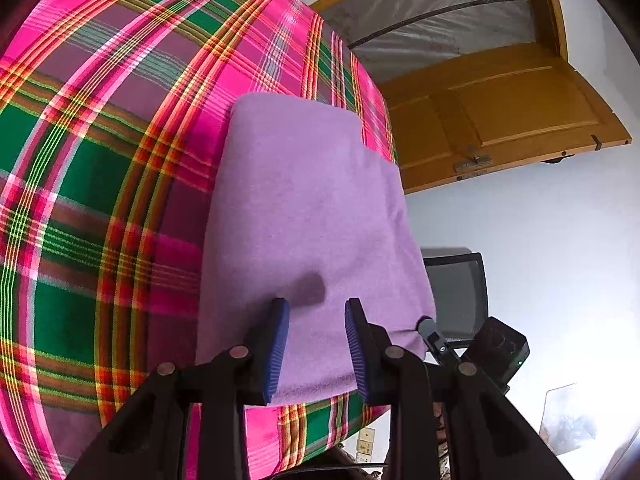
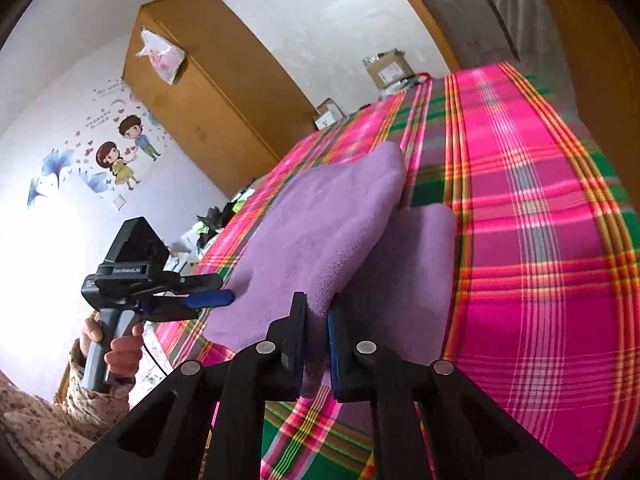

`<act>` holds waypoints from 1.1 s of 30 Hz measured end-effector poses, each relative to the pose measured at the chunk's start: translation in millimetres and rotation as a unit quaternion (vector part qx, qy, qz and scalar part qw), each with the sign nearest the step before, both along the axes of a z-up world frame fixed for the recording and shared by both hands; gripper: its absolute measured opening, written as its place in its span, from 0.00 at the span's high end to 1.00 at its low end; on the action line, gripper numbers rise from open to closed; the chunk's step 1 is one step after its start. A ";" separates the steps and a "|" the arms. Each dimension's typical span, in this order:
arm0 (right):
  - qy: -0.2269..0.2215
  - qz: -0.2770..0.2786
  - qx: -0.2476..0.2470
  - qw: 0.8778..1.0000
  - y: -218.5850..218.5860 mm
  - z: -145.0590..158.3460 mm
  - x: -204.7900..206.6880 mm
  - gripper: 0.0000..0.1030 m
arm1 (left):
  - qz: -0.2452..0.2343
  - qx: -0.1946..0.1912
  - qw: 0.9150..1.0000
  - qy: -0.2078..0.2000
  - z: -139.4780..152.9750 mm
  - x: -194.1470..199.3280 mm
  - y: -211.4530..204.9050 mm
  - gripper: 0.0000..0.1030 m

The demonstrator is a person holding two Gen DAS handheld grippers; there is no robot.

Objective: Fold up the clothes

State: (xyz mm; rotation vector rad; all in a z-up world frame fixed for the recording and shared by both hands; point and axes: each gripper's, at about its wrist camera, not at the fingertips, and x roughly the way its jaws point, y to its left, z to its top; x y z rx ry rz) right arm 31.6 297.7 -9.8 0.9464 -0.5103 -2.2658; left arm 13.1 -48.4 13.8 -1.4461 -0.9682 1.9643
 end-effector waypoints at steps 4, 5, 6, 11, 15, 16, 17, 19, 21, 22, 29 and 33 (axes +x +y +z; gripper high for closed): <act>0.013 -0.014 0.006 1.000 10.4 1.8 2.3 0.91 | -0.007 0.002 1.000 -0.001 -0.8 2.4 0.6 0.71; 0.010 -0.018 0.008 1.000 13.6 -1.3 0.9 0.91 | -0.007 0.002 1.000 -0.005 -2.9 2.2 0.2 0.71; -0.003 -0.021 0.010 1.000 15.2 -8.8 -3.0 0.91 | -0.006 0.001 1.000 -0.007 -4.5 1.9 -0.2 0.71; -0.047 -0.032 0.020 0.998 18.0 -39.8 -13.2 0.88 | -0.007 0.000 1.000 -0.009 -5.4 1.4 -3.0 0.71; -0.053 -0.025 0.028 0.998 17.4 -44.2 -16.7 0.86 | -0.005 -0.020 1.000 0.002 2.2 -1.9 -0.7 0.71; -0.052 -0.026 0.033 0.998 17.3 -43.2 -16.8 0.85 | -0.003 -0.025 1.000 0.005 4.3 -3.0 -1.6 0.71; -0.047 -0.028 0.041 0.998 17.0 -40.7 -16.3 0.82 | 0.001 -0.028 1.000 0.009 6.2 -4.3 -2.8 0.71; -0.032 -0.032 0.055 0.997 15.0 -34.2 -18.9 0.74 | 0.006 -0.034 0.999 0.012 8.0 -8.2 -4.7 0.71; -0.017 -0.036 0.070 0.997 12.9 -27.6 -21.5 0.73 | 0.012 -0.041 0.999 0.016 10.4 -13.9 -5.4 0.71; -0.009 -0.039 0.077 0.996 11.8 -24.4 -22.8 0.73 | 0.014 -0.045 0.999 0.018 11.8 -17.2 -5.5 0.71; 0.041 -0.045 0.122 0.991 2.2 -3.7 -35.2 0.73 | 0.019 -0.064 0.997 0.043 26.4 -45.5 10.0 0.71; 0.046 -0.029 0.131 0.990 -11.6 -2.5 -56.6 0.73 | 0.010 -0.083 0.996 0.037 21.0 -60.8 12.8 0.71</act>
